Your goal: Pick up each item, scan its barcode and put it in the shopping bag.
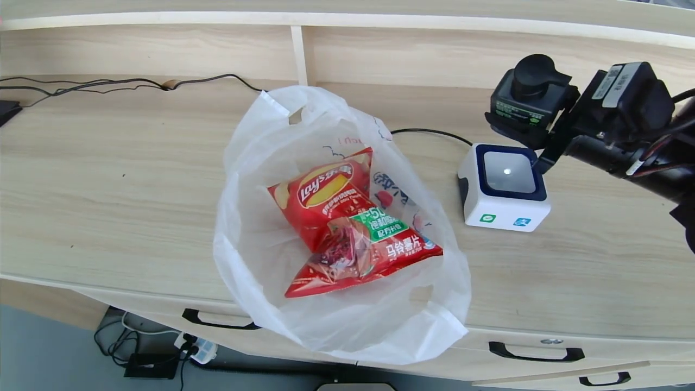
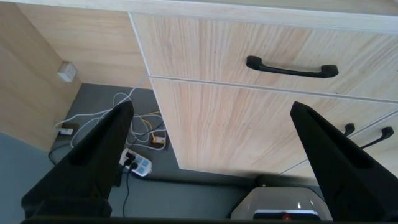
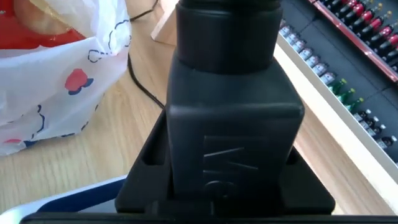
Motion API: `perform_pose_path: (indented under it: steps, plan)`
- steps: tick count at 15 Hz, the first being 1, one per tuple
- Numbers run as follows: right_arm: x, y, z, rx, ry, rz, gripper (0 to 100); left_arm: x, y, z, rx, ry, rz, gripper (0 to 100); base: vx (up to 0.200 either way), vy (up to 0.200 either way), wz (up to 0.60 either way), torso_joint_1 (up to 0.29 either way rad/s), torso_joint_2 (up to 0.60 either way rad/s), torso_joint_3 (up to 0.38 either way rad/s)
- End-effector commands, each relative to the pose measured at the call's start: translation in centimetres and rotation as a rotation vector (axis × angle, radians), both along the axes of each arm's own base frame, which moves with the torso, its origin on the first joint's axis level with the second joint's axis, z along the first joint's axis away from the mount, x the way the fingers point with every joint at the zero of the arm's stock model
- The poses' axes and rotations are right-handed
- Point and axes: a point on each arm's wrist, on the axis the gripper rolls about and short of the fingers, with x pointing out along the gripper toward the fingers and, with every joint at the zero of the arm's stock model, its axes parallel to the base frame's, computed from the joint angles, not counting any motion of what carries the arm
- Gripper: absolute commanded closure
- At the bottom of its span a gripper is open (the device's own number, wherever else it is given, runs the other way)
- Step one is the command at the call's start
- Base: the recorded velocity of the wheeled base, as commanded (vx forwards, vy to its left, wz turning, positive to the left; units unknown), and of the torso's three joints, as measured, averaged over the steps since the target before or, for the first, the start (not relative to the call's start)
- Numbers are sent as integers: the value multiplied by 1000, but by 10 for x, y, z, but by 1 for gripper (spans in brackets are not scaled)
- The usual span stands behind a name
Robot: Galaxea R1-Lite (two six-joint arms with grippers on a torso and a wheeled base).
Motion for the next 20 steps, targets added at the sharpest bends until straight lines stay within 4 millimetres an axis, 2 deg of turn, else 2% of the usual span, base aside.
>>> perform_pose_path:
  steps: [1,3,5,7,9,11,12,13,14,16,18,20]
  plan:
    - [0,0,-17,-28,9,-2,100,0,0,0,-1,1,-1,0,0,0,0,0,0,0]
    - [-2,-3,-28,-28,15,-8,100,0,0,0,-1,1,1,0,0,0,0,0,0,0]
    - [-1,-7,-27,-21,16,-23,100,0,0,0,-1,1,1,0,0,0,0,0,0,0]
    - [-4,-2,-9,14,-17,-1,100,0,0,0,-1,1,-1,0,0,0,0,0,0,0]
    - [-24,13,5,120,37,33,100,0,0,0,-1,1,1,0,0,0,0,0,0,0]
    - [-47,48,7,270,143,45,100,0,0,0,-1,1,1,0,0,0,0,0,0,0]
    - [-64,83,7,391,249,85,100,0,0,0,-1,1,-1,0,0,0,0,0,0,0]
    - [-74,105,6,468,323,105,100,0,0,0,-1,1,-1,0,0,0,0,0,0,0]
    - [-75,113,4,506,363,108,100,0,0,0,-1,1,-1,0,0,0,0,0,0,0]
    - [-76,144,5,653,514,189,100,0,0,0,-1,2,1,0,0,0,0,0,0,0]
    - [-74,158,8,820,620,186,100,0,0,0,2,1,-1,0,0,0,0,0,0,0]
    - [-72,170,7,849,655,210,100,0,0,0,5,2,-1,0,0,0,0,0,0,0]
